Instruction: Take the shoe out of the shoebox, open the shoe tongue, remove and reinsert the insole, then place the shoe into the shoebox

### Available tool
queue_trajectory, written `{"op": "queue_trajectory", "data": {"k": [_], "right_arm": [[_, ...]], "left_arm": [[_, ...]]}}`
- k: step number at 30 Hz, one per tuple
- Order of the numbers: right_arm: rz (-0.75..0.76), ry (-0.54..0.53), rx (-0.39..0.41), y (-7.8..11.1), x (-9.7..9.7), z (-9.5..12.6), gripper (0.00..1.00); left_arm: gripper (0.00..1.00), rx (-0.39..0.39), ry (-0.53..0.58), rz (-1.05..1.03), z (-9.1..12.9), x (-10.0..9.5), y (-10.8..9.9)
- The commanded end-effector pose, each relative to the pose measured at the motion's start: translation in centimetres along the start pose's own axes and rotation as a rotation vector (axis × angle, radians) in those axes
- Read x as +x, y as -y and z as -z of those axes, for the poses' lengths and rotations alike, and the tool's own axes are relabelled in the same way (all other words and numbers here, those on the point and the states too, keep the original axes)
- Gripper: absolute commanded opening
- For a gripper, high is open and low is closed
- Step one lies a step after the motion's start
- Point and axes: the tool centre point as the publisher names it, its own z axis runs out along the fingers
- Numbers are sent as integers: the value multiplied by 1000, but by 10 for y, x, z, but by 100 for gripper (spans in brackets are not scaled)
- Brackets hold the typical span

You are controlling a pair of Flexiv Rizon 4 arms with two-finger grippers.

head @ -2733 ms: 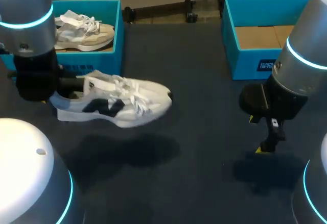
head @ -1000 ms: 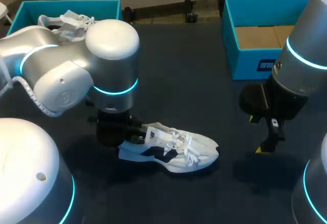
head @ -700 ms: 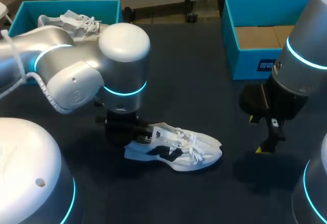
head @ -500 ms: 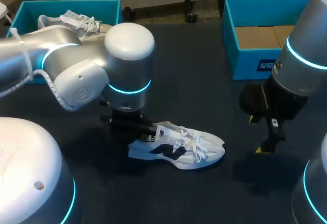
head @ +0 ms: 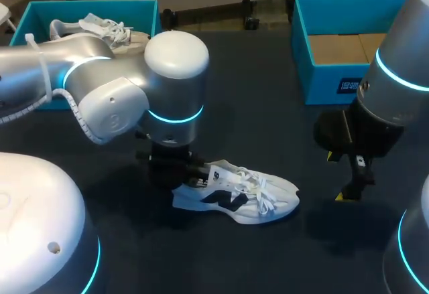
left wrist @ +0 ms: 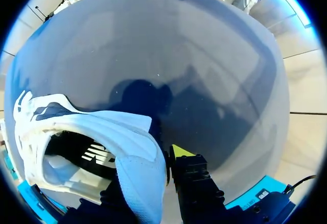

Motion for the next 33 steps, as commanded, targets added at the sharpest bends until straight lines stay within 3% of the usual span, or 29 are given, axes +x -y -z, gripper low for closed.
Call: {"op": "queue_trajectory", "data": {"k": [1,2,3,5,18,25,33], "right_arm": [[0,1,0,0,0,-2,100],[0,1,0,0,0,-2,100],[0,1,0,0,0,-2,100],[0,1,0,0,0,-2,100],[0,1,0,0,0,-2,100],[0,1,0,0,0,-2,100],[0,1,0,0,0,-2,100]], "left_arm": [[45,-5,4,-6,-1,-2,1],[59,-7,8,-9,-1,-2,2],[80,-7,12,-9,-1,-1,2],[100,-12,19,-15,1,-1,2],[100,-3,192,15,55,12,14],[100,162,331,159,89,24,22],[100,245,465,326,110,29,38]]}}
